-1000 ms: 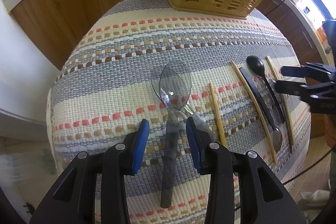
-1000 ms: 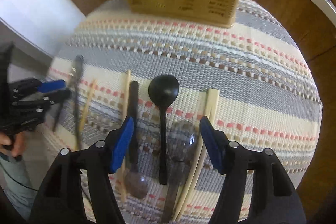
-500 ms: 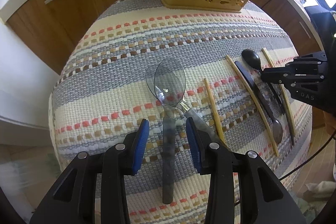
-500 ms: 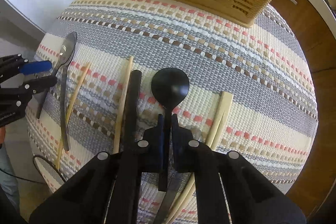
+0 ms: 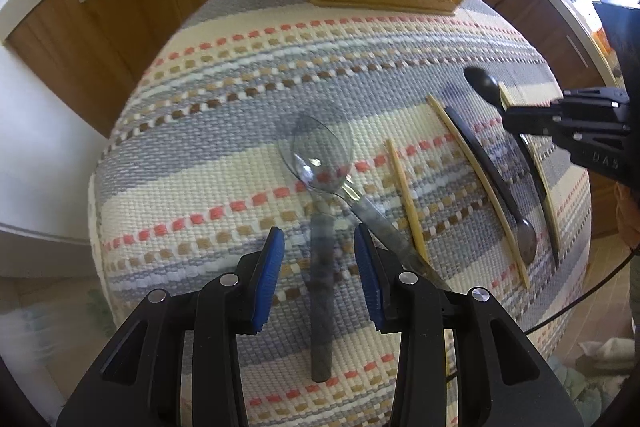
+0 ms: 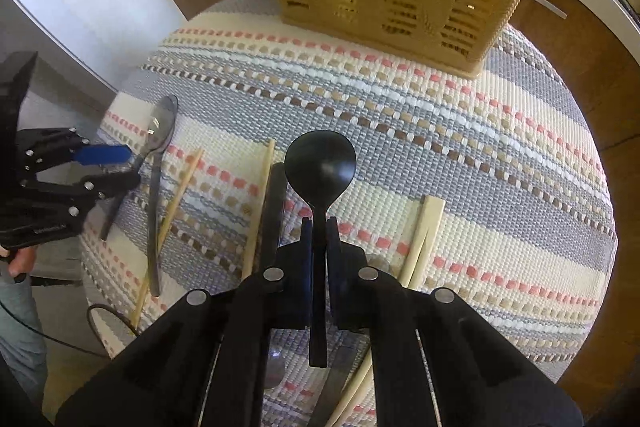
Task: Organize utensils
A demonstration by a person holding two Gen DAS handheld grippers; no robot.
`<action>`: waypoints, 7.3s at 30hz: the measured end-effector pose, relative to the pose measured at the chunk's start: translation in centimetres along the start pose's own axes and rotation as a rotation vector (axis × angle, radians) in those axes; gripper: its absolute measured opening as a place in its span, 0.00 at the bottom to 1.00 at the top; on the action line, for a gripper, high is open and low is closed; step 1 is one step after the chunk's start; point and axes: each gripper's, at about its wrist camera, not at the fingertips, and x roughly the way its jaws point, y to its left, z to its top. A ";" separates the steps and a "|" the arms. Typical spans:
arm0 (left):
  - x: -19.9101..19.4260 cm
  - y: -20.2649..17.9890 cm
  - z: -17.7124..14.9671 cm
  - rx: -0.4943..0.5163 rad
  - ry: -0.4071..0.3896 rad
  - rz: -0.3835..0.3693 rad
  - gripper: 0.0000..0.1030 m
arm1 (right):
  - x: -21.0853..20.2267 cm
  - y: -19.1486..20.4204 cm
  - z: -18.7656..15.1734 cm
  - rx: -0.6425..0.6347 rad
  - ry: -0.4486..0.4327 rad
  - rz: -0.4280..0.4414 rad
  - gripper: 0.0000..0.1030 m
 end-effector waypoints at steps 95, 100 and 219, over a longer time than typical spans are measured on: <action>-15.8 -6.1 10.9 -0.039 -0.904 -0.200 0.59 | -17.0 -8.1 1.9 0.110 -0.906 -0.011 0.31; -17.1 -5.6 7.2 -0.052 -0.725 -0.086 0.60 | -19.0 -7.2 -1.3 0.105 -0.851 0.049 0.51; -19.6 -9.0 9.7 0.024 -0.940 -0.018 0.10 | -23.0 -1.7 2.4 0.014 -0.916 0.063 0.09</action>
